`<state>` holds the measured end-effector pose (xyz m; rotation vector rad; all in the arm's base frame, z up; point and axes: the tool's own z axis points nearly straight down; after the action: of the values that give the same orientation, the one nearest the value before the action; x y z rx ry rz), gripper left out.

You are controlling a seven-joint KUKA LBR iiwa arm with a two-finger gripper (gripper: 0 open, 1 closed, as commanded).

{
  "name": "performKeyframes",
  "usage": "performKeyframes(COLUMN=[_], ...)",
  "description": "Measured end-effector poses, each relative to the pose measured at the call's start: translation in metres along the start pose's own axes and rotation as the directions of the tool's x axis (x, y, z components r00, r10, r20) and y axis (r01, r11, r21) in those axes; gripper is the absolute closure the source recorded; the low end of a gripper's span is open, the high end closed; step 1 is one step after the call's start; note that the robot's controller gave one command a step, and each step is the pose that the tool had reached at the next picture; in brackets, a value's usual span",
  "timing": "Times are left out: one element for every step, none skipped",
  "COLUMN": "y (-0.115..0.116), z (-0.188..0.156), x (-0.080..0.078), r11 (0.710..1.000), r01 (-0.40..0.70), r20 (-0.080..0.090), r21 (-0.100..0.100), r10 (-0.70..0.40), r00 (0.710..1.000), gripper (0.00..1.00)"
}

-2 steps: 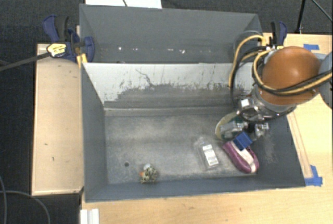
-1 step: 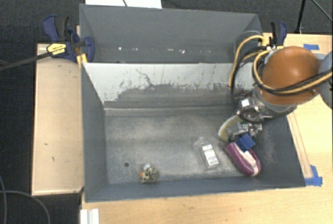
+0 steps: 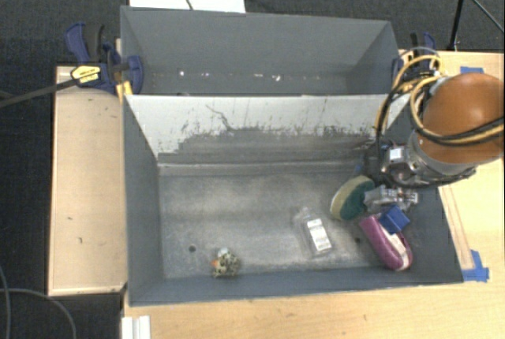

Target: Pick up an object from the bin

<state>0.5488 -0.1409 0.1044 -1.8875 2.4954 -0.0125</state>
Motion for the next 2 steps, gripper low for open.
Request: performKeyframes(y=[-0.0088, -0.0072], z=[-0.1592, -0.1541], x=[-0.0044, -0.0041], r11=[0.999, 0.998], r01=[-0.052, -0.056], r20=[-0.004, -0.004], r21=[-0.003, -0.013], r10=[0.052, 0.056], r00=[0.999, 0.998], gripper=[1.00, 0.00])
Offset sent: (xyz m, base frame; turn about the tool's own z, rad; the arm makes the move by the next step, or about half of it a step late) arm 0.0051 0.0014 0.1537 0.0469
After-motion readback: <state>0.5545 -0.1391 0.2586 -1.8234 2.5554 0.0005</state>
